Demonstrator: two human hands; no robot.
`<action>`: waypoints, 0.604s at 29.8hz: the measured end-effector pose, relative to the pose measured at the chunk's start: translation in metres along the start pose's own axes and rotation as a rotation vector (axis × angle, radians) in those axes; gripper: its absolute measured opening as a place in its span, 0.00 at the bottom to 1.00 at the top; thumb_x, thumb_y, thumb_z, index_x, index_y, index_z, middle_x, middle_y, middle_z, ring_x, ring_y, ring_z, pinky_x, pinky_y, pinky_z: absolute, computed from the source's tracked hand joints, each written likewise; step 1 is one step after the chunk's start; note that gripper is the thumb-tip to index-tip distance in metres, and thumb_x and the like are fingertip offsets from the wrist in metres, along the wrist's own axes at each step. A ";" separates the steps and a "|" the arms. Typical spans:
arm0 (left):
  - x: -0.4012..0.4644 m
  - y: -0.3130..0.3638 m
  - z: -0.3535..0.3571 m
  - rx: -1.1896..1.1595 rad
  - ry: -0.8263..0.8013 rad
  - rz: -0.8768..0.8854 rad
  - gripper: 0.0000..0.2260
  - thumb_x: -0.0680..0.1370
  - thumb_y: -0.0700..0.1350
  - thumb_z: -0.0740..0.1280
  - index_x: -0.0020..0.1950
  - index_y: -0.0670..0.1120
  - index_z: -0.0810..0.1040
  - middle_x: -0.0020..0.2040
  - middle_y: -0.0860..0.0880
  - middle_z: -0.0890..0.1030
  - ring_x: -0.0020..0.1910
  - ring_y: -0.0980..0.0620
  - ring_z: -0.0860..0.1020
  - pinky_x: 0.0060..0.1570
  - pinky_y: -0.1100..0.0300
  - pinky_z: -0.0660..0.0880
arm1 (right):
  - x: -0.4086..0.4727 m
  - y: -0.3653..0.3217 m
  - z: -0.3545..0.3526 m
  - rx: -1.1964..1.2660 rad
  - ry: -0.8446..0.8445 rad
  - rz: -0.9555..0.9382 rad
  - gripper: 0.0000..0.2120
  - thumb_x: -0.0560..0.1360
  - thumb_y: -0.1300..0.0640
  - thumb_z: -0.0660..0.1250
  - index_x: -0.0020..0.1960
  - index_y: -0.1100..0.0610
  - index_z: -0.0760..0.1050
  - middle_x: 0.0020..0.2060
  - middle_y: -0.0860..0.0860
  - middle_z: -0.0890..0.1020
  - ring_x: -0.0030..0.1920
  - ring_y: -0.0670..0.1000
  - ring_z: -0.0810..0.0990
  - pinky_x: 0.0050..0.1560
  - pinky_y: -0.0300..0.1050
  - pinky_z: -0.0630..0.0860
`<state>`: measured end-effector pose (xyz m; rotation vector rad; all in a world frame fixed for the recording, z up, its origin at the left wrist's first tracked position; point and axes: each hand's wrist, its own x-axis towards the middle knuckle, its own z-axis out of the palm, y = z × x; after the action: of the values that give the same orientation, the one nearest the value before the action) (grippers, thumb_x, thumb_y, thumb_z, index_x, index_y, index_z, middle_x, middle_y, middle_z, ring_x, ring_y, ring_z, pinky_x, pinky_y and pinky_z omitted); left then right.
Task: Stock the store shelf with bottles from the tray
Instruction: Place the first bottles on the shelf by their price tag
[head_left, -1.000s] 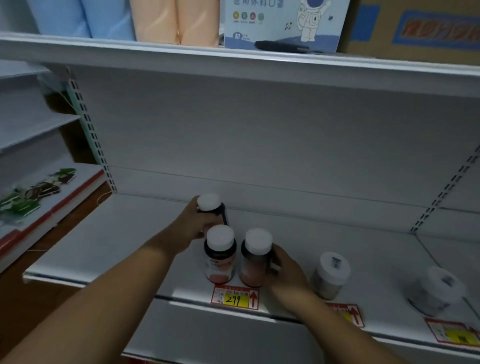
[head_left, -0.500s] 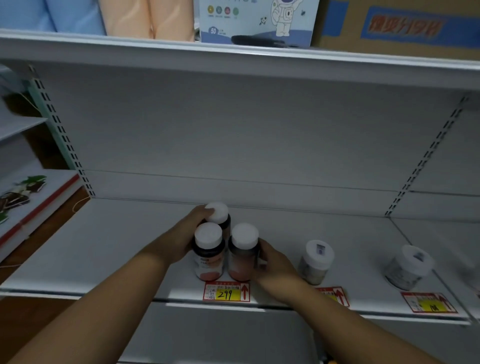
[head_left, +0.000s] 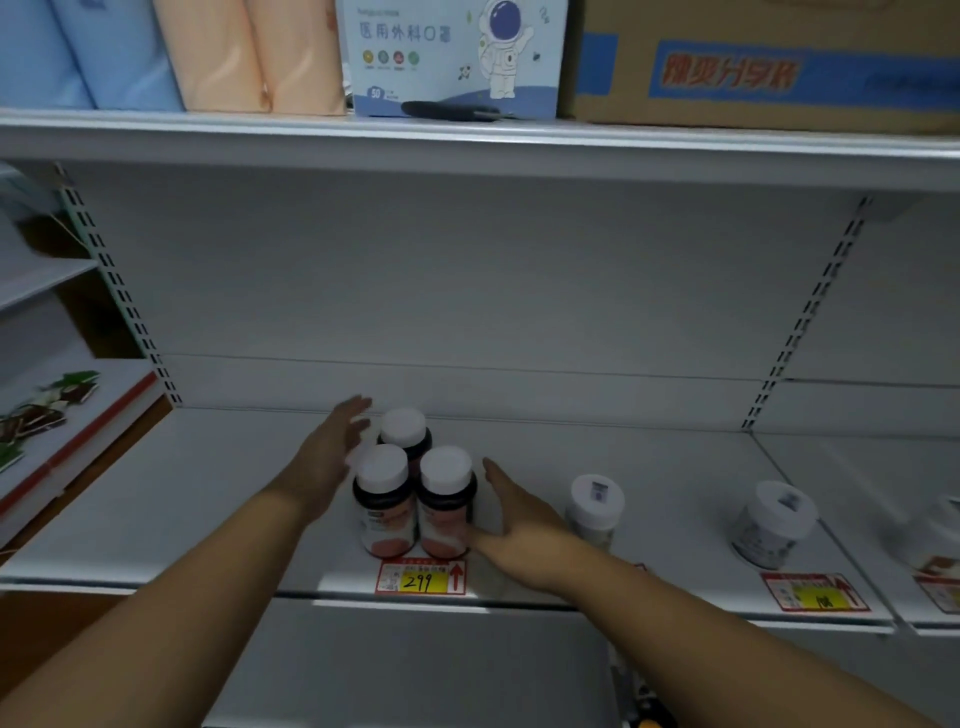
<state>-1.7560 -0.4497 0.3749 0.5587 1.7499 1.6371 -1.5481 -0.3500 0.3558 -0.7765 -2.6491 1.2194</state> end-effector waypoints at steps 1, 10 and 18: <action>-0.002 0.009 -0.002 0.153 0.019 0.079 0.19 0.81 0.54 0.54 0.70 0.51 0.69 0.72 0.46 0.68 0.71 0.49 0.65 0.70 0.53 0.58 | -0.001 0.002 -0.005 -0.074 -0.008 -0.007 0.45 0.67 0.29 0.59 0.75 0.48 0.47 0.76 0.48 0.57 0.73 0.49 0.59 0.67 0.42 0.62; -0.047 0.078 0.080 1.171 0.019 0.386 0.25 0.79 0.59 0.55 0.75 0.57 0.55 0.78 0.52 0.53 0.77 0.54 0.46 0.75 0.54 0.40 | -0.044 0.011 -0.063 -0.636 -0.003 -0.338 0.36 0.77 0.42 0.57 0.76 0.57 0.44 0.77 0.57 0.47 0.77 0.55 0.43 0.75 0.50 0.41; -0.111 0.056 0.215 1.322 0.122 0.484 0.23 0.78 0.57 0.59 0.71 0.52 0.67 0.73 0.49 0.69 0.72 0.49 0.65 0.68 0.55 0.63 | -0.132 0.067 -0.123 -0.658 0.016 -0.576 0.33 0.77 0.46 0.59 0.75 0.57 0.49 0.76 0.59 0.50 0.76 0.57 0.44 0.75 0.53 0.42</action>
<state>-1.5336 -0.3716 0.4517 1.5595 2.8028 0.5076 -1.3685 -0.2969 0.4013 -0.0322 -2.9479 0.1984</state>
